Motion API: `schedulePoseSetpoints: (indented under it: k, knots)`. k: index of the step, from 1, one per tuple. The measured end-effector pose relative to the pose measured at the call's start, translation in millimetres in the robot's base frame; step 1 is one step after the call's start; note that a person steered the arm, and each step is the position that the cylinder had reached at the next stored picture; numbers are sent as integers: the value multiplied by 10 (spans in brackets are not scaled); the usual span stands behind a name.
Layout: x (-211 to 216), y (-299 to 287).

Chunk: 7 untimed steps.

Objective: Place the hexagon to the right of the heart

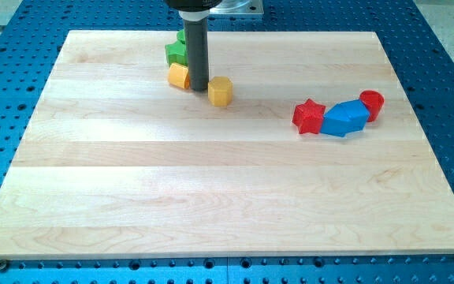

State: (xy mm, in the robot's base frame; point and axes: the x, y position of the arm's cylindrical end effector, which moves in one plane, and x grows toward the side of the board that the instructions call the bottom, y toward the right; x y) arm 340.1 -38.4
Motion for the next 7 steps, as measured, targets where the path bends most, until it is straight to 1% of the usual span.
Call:
schedulePoseSetpoints:
  k: [2, 3, 4, 5, 6, 7]
  knots:
    - [-64, 689]
    - [-64, 1213]
    - [374, 1240]
    - [532, 940]
    - [437, 825]
    - [63, 825]
